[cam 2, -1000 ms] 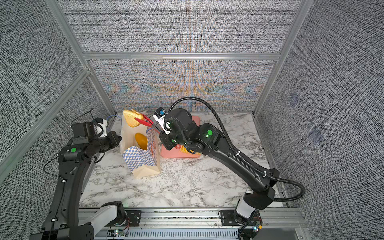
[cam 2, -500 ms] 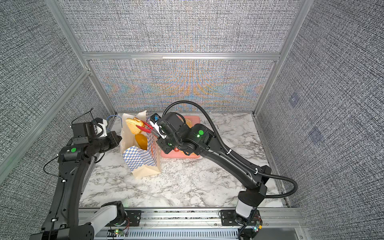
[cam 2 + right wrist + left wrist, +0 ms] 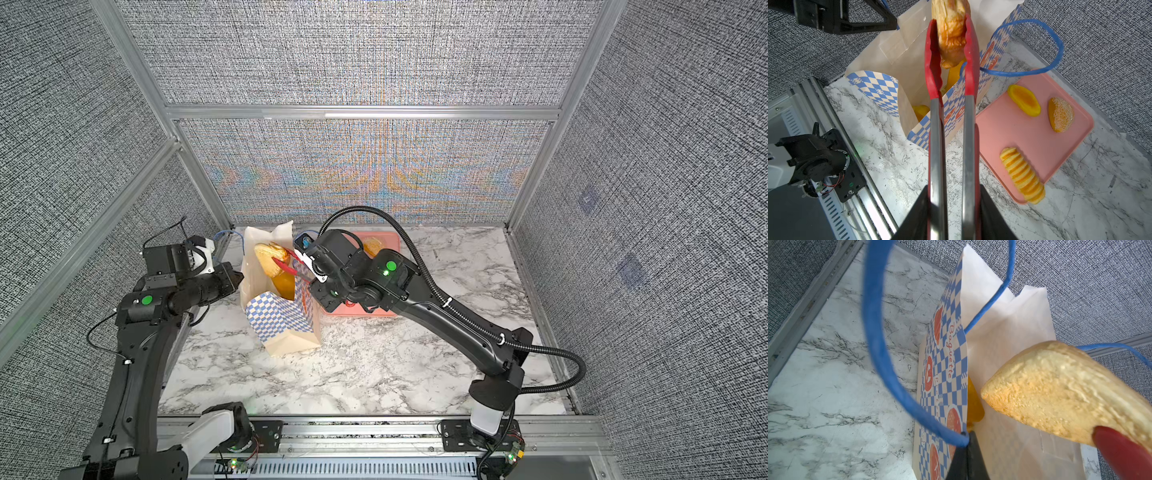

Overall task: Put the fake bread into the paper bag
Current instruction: 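Lower the triangular bread into the bag and open the tongs, then move the open tongs back over the pink tray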

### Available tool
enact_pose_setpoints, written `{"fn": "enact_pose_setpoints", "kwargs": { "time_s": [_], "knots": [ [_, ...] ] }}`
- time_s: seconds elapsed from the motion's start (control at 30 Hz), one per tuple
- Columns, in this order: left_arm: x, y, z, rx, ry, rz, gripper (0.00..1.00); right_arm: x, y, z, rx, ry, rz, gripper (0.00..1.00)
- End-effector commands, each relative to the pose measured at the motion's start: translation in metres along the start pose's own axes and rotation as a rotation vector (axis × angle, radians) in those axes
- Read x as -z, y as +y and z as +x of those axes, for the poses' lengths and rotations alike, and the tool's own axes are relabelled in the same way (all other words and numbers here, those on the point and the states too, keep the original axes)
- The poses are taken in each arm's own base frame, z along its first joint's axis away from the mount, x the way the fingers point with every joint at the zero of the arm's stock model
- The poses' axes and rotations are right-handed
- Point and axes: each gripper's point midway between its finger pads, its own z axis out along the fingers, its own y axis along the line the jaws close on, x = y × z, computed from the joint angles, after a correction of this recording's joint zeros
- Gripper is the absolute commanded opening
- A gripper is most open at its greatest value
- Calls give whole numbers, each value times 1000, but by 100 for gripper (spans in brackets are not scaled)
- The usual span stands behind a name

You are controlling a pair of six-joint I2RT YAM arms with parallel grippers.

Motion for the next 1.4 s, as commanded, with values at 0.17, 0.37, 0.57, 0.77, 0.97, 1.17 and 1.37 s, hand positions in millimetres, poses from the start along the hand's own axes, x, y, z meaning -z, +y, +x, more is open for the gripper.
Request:
{"fn": "enact_pose_setpoints", "kwargs": {
  "time_s": [0.17, 0.37, 0.57, 0.77, 0.97, 1.17, 1.37],
  "knots": [
    [1, -1, 0, -8, -4, 9, 0, 7, 2, -14, -2, -58, -15, 46],
    [1, -1, 0, -8, -4, 7, 0, 10, 2, -16, -7, -71, -16, 51],
    [1, -1, 0, -9, -4, 7, 0, 15, 0, -21, -11, -96, -11, 51],
    [2, -2, -1, -9, -6, 9, 0, 22, -8, -28, -18, -133, 20, 51],
    [2, -2, -1, -9, -7, 9, 0, 33, -24, -34, -38, -177, 67, 51],
    [2, -3, -2, -10, -7, 11, 0, 43, -52, -34, -93, -210, 120, 51],
    [2, -4, -3, -10, -9, 14, 0, 43, -91, -21, -200, -206, 158, 51]
  ]
}}
